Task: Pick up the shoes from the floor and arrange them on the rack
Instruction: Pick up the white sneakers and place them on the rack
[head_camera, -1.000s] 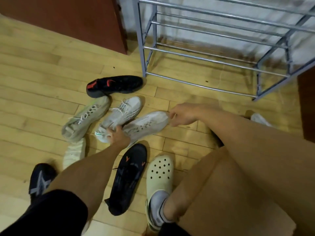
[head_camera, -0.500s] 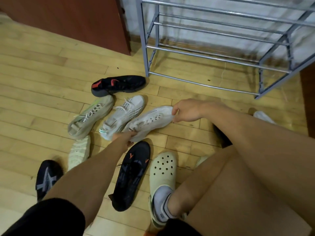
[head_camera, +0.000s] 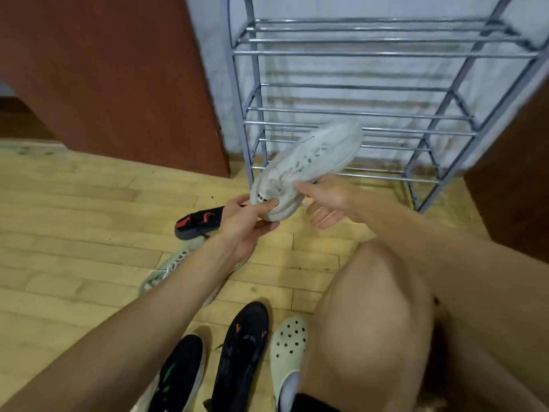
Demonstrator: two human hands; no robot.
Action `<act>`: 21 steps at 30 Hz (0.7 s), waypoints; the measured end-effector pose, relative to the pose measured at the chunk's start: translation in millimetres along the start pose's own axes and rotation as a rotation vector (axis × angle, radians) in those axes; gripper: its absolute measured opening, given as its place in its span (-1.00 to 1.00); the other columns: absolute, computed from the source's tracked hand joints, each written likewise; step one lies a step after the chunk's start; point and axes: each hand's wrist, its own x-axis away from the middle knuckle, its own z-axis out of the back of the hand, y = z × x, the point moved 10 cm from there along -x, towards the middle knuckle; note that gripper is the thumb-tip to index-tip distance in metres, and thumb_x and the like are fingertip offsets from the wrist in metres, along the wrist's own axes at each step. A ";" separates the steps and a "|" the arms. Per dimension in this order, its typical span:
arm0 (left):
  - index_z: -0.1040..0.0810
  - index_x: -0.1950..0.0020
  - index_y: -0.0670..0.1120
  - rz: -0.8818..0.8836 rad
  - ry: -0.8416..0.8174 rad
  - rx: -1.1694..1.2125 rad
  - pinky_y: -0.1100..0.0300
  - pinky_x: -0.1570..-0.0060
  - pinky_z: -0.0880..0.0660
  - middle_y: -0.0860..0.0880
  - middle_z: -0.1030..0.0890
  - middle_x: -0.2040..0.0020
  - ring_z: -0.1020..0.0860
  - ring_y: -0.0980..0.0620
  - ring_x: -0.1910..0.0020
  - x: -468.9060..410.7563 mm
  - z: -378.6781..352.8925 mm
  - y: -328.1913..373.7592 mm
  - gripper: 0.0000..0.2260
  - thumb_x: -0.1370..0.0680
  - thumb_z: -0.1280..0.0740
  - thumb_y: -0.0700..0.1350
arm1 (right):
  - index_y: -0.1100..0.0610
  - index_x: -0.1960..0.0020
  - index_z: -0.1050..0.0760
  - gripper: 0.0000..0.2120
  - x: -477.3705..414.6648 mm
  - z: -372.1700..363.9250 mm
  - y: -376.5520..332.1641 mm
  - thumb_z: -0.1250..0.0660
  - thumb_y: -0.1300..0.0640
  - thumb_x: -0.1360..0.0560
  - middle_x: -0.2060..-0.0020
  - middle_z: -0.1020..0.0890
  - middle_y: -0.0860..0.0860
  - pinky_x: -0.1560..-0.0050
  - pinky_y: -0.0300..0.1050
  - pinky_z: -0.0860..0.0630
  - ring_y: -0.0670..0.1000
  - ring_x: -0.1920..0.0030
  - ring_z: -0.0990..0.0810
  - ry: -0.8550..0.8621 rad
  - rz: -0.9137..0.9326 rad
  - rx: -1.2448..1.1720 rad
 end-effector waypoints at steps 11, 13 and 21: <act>-0.61 -0.11 -0.15 -0.098 -0.380 -0.552 0.06 0.01 -0.54 -0.08 -0.63 0.05 -0.57 -0.03 0.10 63.2 -176.6 73.7 -0.68 -0.44 -0.43 0.00 | 0.30 -0.21 -0.50 -0.73 94.4 146.8 18.5 -0.30 0.20 -0.55 0.02 -0.60 0.25 0.06 0.07 -0.65 0.20 0.11 -0.61 0.191 0.181 -0.604; -0.61 -0.03 -0.10 -0.092 -0.425 -0.672 0.11 0.12 -0.50 -0.05 -0.59 0.16 -0.53 -0.01 0.20 70.0 -208.7 65.4 -0.75 -0.44 -0.42 0.01 | 0.26 -0.07 -0.55 -0.83 107.4 167.4 40.6 -0.30 0.18 -0.55 0.11 -0.61 0.19 0.10 0.02 -0.66 0.13 0.19 -0.60 0.182 0.182 -0.585; -0.58 -0.06 -0.13 0.114 -0.550 -0.888 0.19 0.24 -0.53 -0.07 -0.60 0.13 -0.57 -0.01 0.22 84.4 -307.0 -39.7 -0.74 -0.40 -0.47 -0.14 | 0.26 -0.14 -0.58 -0.74 141.8 231.7 155.3 -0.29 0.09 -0.58 0.04 -0.67 0.16 0.04 0.02 -0.64 0.12 0.09 -0.66 0.168 0.057 -0.388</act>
